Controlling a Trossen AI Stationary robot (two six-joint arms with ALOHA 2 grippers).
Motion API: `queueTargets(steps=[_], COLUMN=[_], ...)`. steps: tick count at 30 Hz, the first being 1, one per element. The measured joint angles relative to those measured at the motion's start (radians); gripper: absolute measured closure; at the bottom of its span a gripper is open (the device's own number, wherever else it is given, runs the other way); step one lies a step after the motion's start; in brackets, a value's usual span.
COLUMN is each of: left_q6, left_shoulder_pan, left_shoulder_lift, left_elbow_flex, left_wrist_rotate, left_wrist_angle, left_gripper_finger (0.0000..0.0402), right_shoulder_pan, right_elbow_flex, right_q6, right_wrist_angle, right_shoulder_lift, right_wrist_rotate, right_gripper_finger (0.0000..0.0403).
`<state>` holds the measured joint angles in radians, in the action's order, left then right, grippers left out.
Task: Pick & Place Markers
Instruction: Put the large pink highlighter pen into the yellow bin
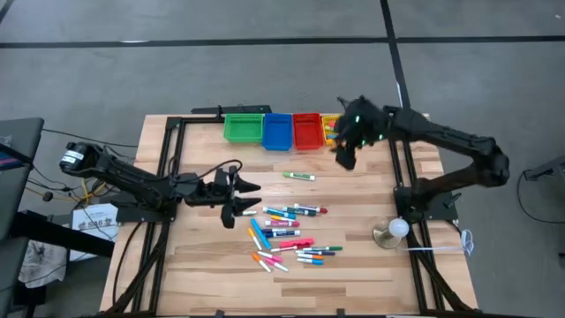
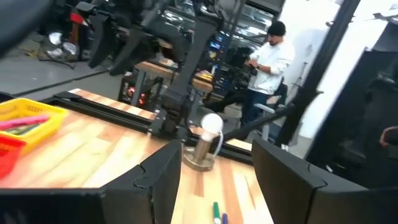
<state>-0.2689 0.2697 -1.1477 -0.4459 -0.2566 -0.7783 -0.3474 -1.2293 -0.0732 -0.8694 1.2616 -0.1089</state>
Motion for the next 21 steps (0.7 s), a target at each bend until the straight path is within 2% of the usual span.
queueTargets(steps=[4, 10, 15, 21], left_q6=[0.001, -0.020, -0.060, -0.080], left_shoulder_pan=[0.025, 0.075, 0.118, 0.162], left_shoulder_lift=[0.000, 0.000, 0.000, -0.009], left_elbow_flex=[0.000, 0.000, 0.000, 0.001], left_wrist_rotate=[0.002, -0.001, -0.006, -0.013], left_wrist_angle=[0.007, 0.011, 0.013, 0.019], left_gripper_finger=[0.0206, 0.0206, 0.0206, 0.0206], right_shoulder_pan=[0.189, 0.422, 0.547, 0.637], right_elbow_flex=[0.009, 0.016, 0.019, 0.019], right_q6=[0.052, 0.125, 0.216, 0.300], right_wrist_angle=[0.061, 0.124, 0.177, 0.286], right_shoulder_lift=[0.008, 0.037, 0.079, 0.182], right_wrist_rotate=[0.029, 0.169, 0.227, 0.247], right_gripper_finger=[0.0229, 0.0236, 0.0236, 0.0234])
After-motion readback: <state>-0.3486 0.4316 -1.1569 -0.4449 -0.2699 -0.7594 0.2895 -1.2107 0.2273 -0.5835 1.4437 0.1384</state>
